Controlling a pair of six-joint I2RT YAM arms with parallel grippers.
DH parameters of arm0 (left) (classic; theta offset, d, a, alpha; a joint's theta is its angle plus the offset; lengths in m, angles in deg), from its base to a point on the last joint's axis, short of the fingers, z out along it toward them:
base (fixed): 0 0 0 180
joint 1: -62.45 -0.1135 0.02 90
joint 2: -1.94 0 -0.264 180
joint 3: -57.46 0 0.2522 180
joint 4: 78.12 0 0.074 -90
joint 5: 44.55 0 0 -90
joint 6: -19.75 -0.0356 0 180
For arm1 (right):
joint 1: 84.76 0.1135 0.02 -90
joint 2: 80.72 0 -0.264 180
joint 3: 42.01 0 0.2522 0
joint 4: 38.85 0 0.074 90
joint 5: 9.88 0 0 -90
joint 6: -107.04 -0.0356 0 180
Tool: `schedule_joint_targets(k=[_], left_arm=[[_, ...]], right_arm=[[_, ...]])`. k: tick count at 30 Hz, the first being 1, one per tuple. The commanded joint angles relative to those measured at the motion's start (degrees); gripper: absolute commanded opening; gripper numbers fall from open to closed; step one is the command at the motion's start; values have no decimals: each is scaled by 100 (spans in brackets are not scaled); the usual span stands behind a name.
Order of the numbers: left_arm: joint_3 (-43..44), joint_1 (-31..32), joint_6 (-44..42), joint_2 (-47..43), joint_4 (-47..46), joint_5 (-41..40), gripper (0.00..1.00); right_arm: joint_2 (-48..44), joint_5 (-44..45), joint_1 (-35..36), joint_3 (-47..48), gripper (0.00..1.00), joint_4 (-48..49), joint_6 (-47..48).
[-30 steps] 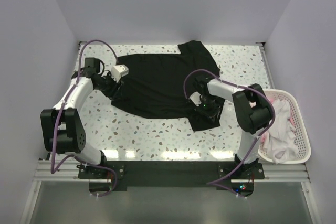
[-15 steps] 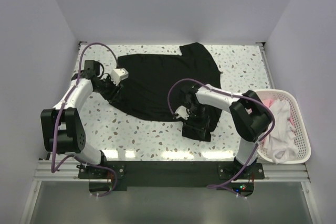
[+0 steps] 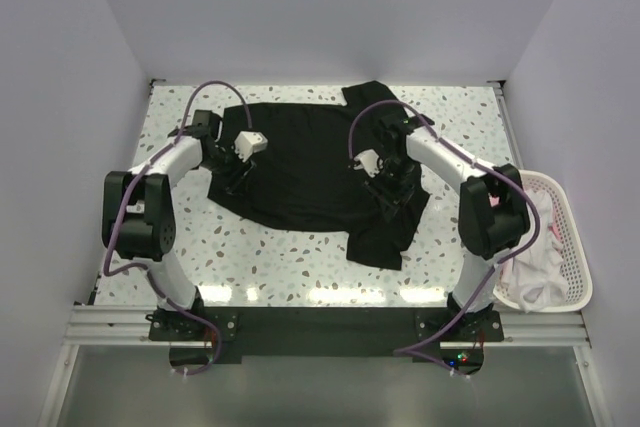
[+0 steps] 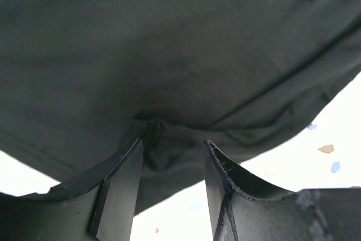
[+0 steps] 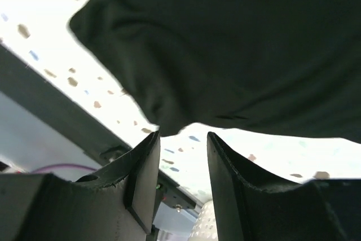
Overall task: Fold and stack the t-shirts
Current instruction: Flatten the tshirt out
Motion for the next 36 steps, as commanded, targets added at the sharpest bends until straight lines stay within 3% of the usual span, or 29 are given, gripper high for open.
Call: schedule_joint_targets(k=[1, 9, 14, 15, 17, 18, 19, 26, 30, 36], left_arm=[[272, 3, 129, 232, -289, -123, 52], [317, 12, 129, 470, -510, -326, 52], [27, 3, -90, 155, -360, -317, 34], [-52, 3, -134, 66, -369, -300, 24], [-219, 3, -187, -179, -299, -291, 14], [-263, -6, -222, -259, -203, -291, 3], [-368, -15, -283, -442, -185, -352, 0], [-957, -349, -1003, -1507, 386, -501, 0], [-1449, -516, -1601, -1981, 781, -974, 0], [-2503, -840, -2760, -2535, 617, -1818, 2]], right_arm=[[274, 286, -238, 273, 43, 172, -201], [731, 560, -344, 178, 43, 532, -368], [934, 823, -344, 10, 43, 699, -377], [951, 876, -352, -42, 43, 708, -368], [995, 885, -344, -87, 43, 717, -368], [1004, 868, -352, -104, 43, 726, -368], [1004, 859, -353, -122, 43, 709, -377], [890, 771, -353, -175, 43, 638, -386], [793, 674, -353, -166, 43, 533, -359], [513, 621, -352, -113, 45, 261, -228]])
